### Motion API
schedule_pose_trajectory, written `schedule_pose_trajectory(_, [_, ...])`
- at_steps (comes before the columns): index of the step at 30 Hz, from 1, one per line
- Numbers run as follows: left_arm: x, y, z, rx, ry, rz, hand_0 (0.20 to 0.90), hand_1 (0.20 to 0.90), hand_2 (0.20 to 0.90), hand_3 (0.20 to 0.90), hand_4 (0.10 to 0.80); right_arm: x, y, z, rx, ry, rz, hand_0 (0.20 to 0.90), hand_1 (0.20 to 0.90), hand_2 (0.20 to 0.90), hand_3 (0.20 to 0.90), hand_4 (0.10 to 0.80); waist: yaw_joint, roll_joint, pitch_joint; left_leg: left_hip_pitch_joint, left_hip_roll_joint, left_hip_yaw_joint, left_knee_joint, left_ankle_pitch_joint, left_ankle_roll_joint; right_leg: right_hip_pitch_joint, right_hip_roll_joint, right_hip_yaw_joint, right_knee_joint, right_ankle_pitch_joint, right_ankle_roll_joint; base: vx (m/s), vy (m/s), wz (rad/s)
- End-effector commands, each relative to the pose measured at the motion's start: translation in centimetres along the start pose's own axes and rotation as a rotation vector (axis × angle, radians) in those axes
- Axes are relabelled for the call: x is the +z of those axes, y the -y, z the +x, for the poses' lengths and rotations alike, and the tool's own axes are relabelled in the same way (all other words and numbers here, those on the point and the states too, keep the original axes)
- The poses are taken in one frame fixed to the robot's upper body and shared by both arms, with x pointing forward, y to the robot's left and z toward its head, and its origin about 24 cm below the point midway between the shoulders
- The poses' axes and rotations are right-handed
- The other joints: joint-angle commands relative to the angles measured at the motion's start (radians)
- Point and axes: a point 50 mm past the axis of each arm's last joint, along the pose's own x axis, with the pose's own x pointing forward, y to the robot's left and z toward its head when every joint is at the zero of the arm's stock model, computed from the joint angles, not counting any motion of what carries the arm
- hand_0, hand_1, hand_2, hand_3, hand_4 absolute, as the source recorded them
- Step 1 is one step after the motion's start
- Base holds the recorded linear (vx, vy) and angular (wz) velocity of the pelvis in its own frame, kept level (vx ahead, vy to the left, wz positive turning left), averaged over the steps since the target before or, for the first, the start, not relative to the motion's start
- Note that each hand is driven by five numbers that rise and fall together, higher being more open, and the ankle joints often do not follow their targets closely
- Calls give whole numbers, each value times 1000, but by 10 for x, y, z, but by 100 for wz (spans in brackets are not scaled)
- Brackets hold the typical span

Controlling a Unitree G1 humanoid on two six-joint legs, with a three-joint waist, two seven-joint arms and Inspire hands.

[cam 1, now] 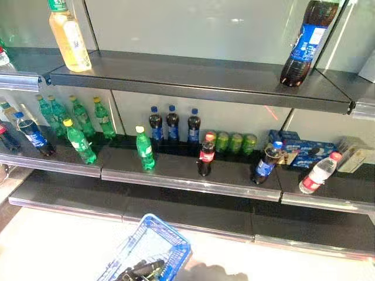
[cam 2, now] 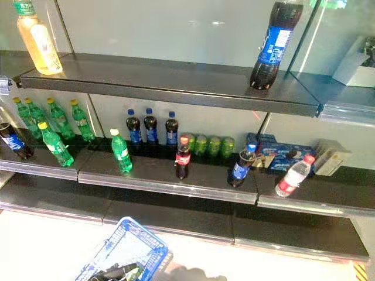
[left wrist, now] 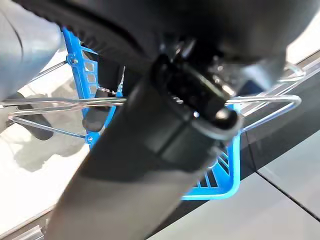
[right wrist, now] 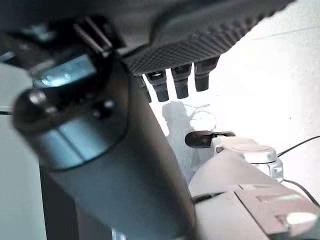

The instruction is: Pick up the drink and place into the basket.

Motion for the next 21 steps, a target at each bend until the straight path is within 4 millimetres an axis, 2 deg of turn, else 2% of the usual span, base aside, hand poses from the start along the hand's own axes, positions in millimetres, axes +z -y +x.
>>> schedule_pose_trajectory(1, [3,-15,-3,8,-31,167,300,300,300,200,100,5,-2,2,10,-31,-72,900,900,900,900,800,7,12,42,-26,-75,61,5,-36,35,52,-3,-41,27,-73,55,0,0,0])
schedule_pose_trajectory(21, [1,-14,-4,-21,-26,162,300,300,300,200,100,3,-1,1,0,-35,-54,900,900,900,900,800,8,9,46,-26,-74,64,5,-37,36,50,-4,-43,37,-78,56,1,4,0])
